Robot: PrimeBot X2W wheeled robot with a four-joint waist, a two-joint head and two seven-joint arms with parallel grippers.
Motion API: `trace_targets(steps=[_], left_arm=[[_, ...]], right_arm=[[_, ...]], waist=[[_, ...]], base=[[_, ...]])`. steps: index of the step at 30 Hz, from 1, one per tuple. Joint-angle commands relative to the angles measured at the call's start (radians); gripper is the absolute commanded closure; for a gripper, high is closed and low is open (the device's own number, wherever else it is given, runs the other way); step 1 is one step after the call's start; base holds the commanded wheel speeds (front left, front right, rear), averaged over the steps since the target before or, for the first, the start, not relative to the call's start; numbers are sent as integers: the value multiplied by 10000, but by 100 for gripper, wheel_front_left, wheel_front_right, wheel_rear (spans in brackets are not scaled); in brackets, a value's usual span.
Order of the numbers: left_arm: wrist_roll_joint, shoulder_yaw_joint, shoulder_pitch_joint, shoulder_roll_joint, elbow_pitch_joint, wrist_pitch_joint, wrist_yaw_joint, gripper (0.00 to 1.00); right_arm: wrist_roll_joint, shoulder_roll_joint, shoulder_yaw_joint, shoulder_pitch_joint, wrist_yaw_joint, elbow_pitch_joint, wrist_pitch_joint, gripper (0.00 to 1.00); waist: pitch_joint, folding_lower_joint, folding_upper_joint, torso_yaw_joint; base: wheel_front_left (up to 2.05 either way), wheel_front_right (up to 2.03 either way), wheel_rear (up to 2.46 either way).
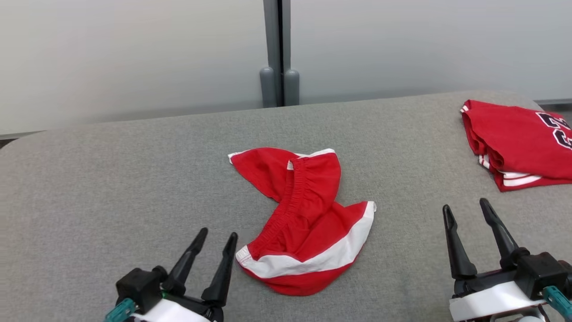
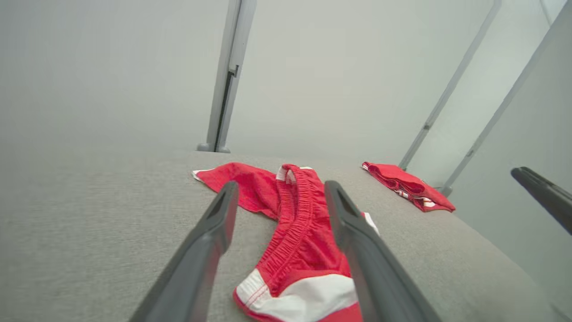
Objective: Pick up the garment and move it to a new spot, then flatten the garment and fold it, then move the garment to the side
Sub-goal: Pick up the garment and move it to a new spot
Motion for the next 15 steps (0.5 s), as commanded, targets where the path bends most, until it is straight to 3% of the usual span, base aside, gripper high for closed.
trace_targets(steps=[1, 8, 15], left_arm=[[185, 234, 212, 5, -257, -37, 53, 0], [2068, 1994, 1528, -168, -2155, -19, 427, 0], [4021, 3259, 2702, -654, -3014, -19, 926, 0]], right_arm=[[70, -10, 17, 122, -5, 34, -4, 0], [109, 245, 101, 524, -5, 13, -4, 0], [-16, 507, 74, 1127, -5, -328, -4, 0]], waist=[[-352, 0, -1, 341], [-966, 0, -1, 742], [-1307, 0, -1, 780]], base=[[0, 0, 0], [0, 0, 0], [0, 0, 0]])
